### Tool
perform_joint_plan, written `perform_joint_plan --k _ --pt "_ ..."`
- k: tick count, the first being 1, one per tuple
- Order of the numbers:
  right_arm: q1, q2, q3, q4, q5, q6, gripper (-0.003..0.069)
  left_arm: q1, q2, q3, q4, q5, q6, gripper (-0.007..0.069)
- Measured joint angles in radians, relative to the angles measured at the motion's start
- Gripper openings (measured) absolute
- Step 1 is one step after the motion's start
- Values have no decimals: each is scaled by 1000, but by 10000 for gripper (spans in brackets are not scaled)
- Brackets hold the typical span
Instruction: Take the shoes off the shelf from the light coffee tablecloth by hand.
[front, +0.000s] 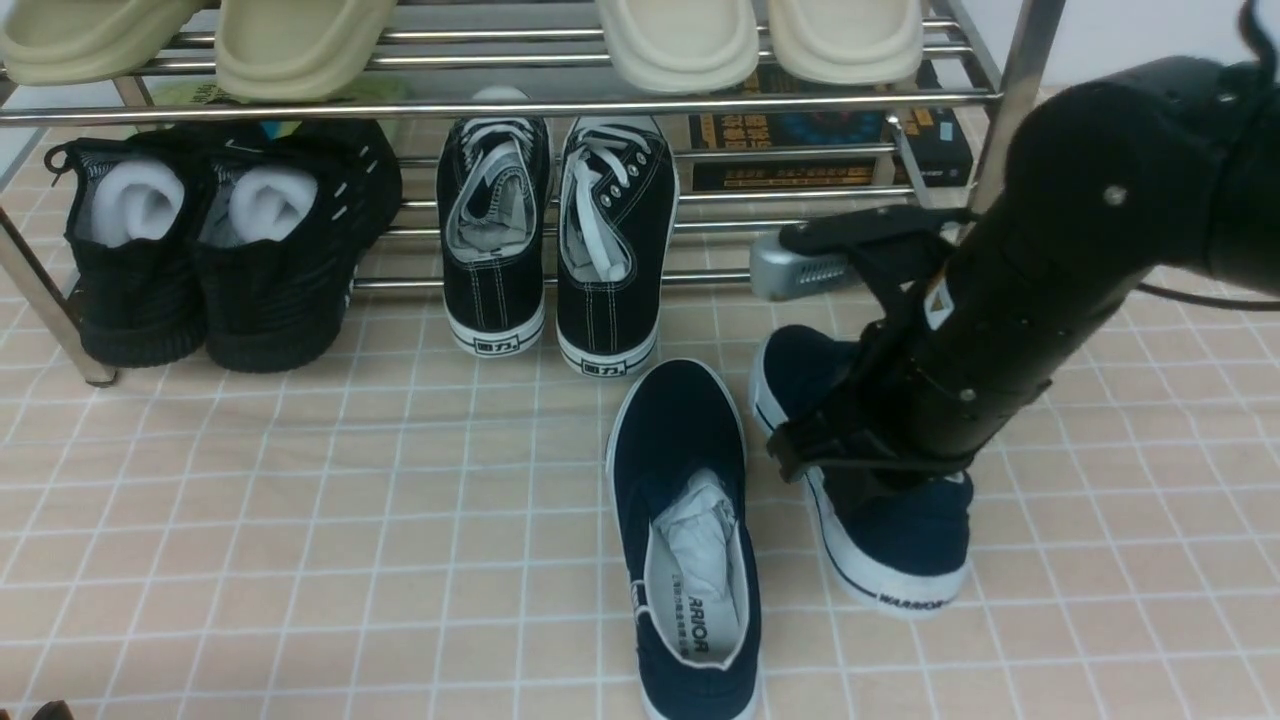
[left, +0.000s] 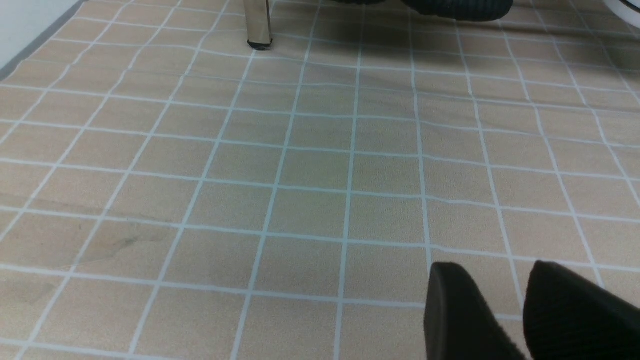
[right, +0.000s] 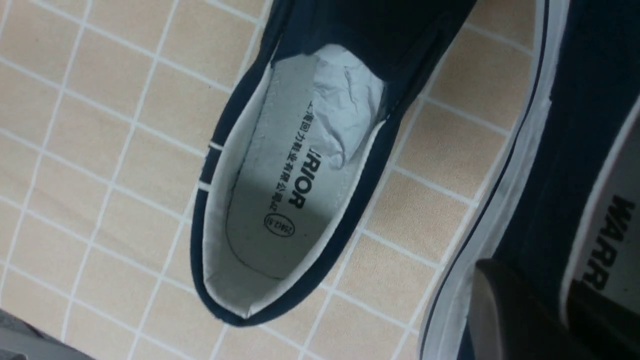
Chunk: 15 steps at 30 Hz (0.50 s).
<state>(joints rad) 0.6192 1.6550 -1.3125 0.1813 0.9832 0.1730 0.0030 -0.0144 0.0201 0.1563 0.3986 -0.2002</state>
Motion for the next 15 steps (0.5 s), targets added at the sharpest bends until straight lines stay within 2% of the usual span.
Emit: perform_joint_plan --k 15 --pt "2 79 0 9 -5 2 24 0 0 0 0 0 0 239"
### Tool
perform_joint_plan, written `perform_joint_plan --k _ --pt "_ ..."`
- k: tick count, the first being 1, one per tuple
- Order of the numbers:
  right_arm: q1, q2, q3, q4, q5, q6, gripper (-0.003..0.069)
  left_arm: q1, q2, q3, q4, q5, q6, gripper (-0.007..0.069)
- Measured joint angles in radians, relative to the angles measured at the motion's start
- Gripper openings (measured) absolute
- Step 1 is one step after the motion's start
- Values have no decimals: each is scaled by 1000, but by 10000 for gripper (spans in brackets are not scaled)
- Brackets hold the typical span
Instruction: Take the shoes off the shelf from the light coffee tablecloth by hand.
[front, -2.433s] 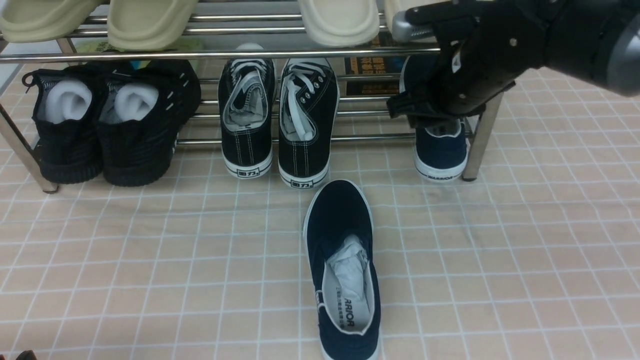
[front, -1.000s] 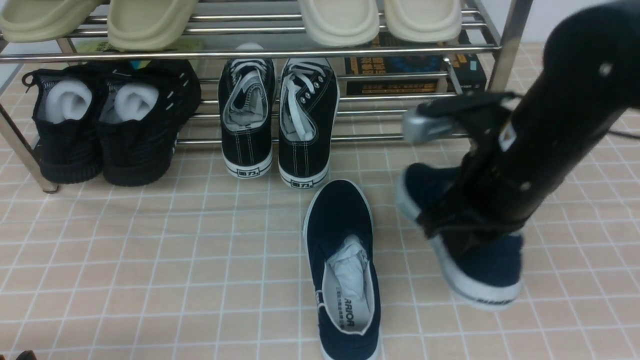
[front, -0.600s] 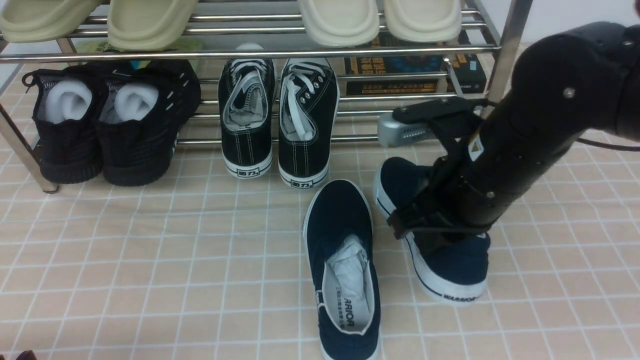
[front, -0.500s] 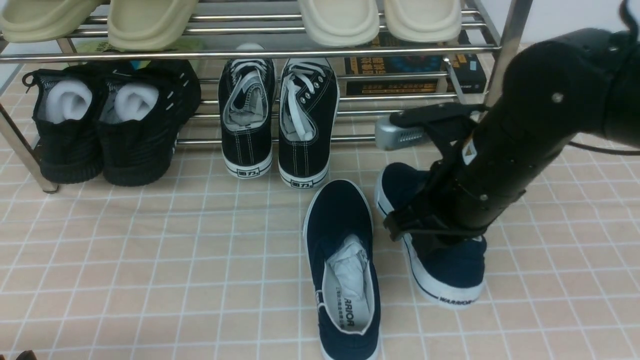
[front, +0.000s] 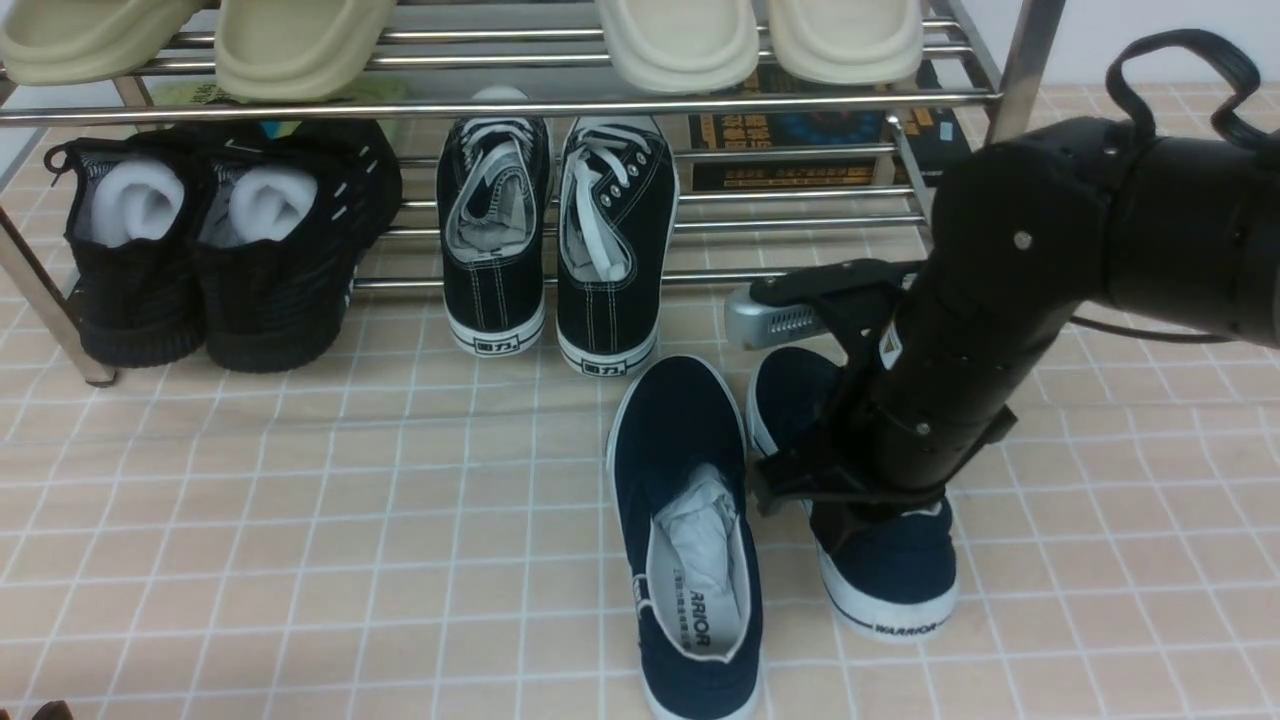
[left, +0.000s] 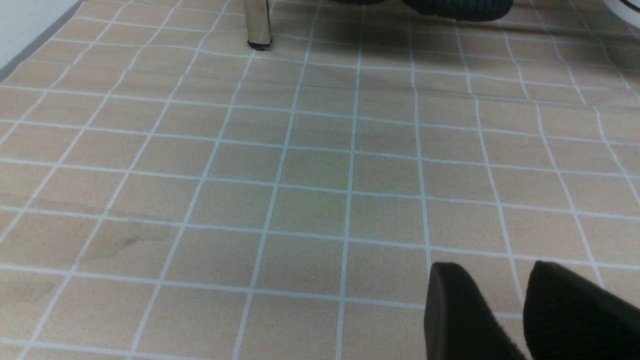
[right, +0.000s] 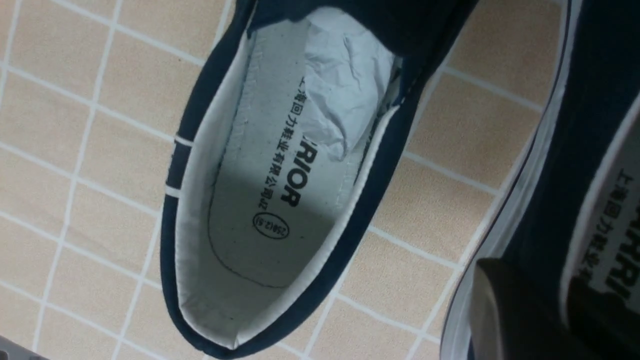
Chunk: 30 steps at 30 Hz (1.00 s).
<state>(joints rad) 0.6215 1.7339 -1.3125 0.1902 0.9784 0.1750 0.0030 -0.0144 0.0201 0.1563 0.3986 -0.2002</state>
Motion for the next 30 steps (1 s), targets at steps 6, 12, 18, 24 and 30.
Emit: perform_joint_plan --k 6,12,18,24,30 --pt "0 1 0 19 11 0 36 0 0 0 0 0 0 242" --pt "35 2 0 46 32 0 111 0 0 0 0 0 0 243" --pt "75 2 0 74 26 -1 270 0 0 0 0 0 0 243" --pt "70 2 -17 54 89 -38 344 0 0 0 0 0 0 243" --pt "68 -16 -89 13 227 -175 246 0 0 0 0 0 0 243"
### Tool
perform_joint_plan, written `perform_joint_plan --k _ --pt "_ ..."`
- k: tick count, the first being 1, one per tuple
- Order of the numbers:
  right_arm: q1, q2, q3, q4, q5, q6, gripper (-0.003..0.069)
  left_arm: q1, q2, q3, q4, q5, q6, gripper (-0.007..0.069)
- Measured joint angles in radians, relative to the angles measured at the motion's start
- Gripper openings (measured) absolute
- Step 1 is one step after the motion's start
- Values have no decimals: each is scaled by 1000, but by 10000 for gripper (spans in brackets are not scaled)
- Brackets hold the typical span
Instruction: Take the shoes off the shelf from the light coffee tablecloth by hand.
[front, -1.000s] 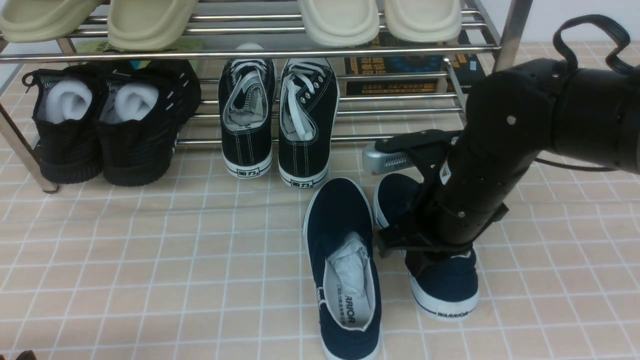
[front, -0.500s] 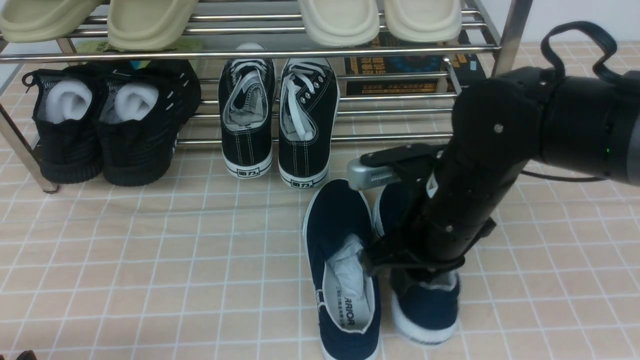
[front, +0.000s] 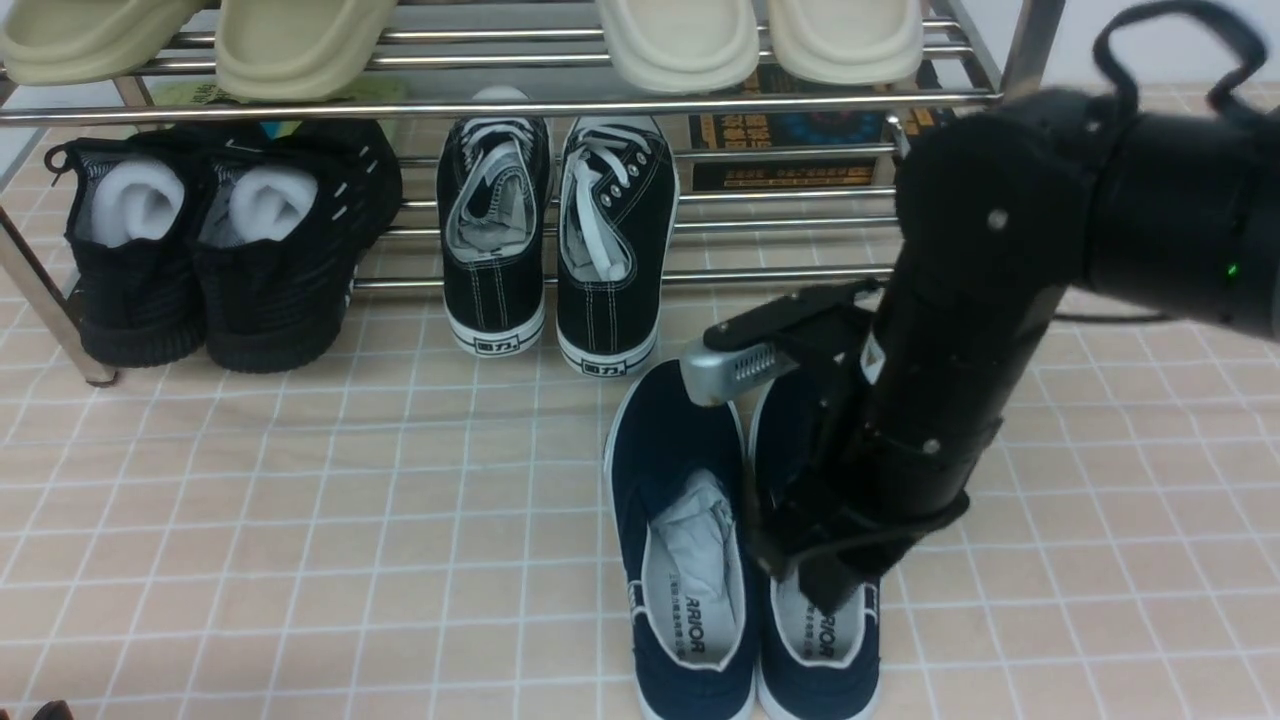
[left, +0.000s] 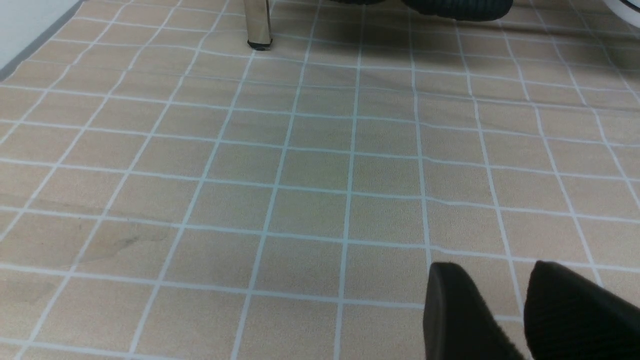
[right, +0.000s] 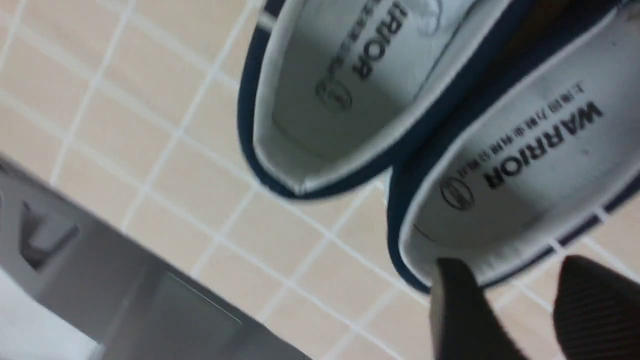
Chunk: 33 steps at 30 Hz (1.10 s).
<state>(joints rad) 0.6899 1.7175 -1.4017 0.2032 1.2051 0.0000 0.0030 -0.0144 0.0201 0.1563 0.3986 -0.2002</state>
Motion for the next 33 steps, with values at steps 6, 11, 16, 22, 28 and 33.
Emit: perform_joint_plan --k 6,11,16,22,28,33 --pt "-20 -103 -16 -47 16 -72 54 0 0 0 0 0 0 243" --pt "-48 -263 -17 -68 26 -77 -16 0 0 0 0 0 0 243" --pt "-87 -429 -18 -93 39 -88 -16 0 0 0 0 0 0 243" --pt "-115 -649 31 -120 44 -88 -16 0 0 0 0 0 0 243" --pt "-116 -980 274 -107 -25 -88 -16 0 0 0 0 0 0 243" --pt "-116 -1215 541 -77 -320 -88 -16 0 0 0 0 0 0 243"
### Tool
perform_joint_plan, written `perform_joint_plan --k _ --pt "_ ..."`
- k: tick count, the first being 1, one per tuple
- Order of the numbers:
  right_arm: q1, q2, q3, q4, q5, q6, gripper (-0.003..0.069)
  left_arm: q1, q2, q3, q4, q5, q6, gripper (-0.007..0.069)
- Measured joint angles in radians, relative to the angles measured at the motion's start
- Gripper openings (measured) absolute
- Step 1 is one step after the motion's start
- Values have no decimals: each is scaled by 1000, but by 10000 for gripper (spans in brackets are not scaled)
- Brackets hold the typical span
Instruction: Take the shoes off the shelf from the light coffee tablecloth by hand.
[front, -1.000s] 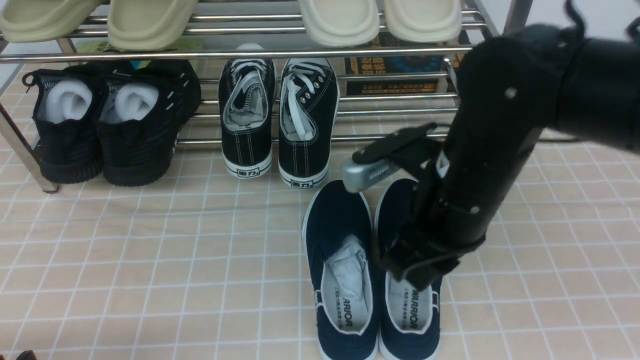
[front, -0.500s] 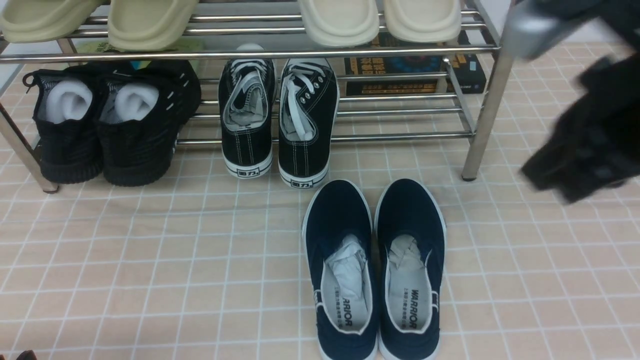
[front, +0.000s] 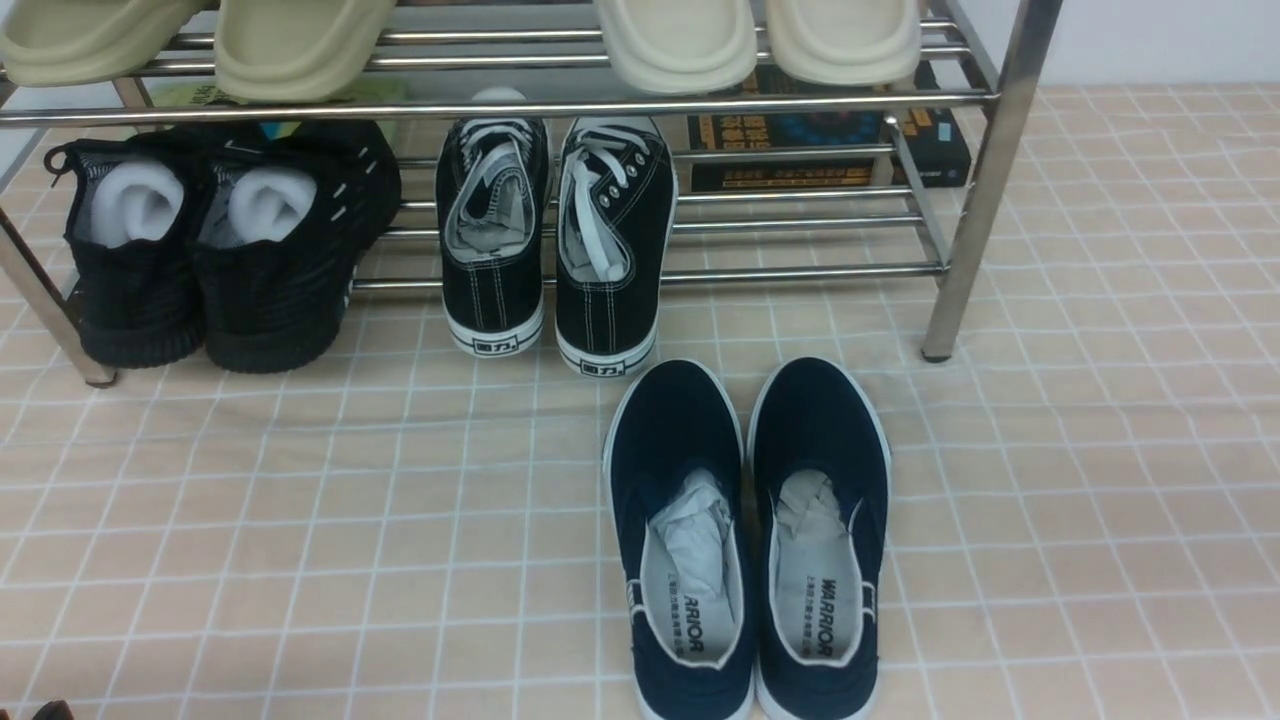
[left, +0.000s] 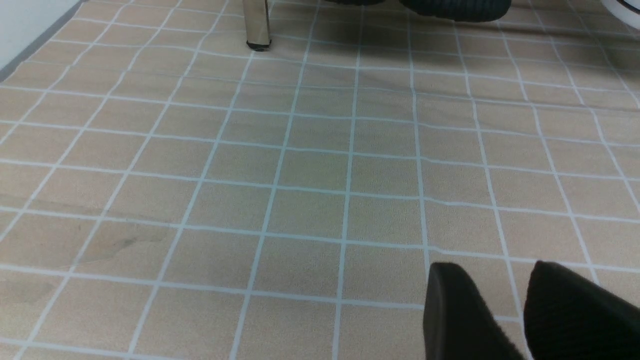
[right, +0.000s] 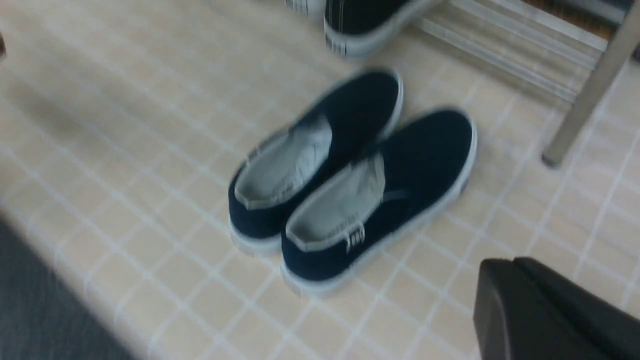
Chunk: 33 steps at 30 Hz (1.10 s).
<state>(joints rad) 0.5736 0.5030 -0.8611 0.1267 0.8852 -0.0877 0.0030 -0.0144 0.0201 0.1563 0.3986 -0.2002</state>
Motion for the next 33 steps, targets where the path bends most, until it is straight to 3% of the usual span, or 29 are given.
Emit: perform_joint_plan --k 6,10,33 --pt "0 -105 338 3 -486 0 -15 0 0 0 0 0 0 243" --pt "0 -105 417 3 -630 0 -14 0 0 0 0 0 0 243" --pt "11 -107 433 5 -693 0 -6 0 0 0 0 0 0 243"
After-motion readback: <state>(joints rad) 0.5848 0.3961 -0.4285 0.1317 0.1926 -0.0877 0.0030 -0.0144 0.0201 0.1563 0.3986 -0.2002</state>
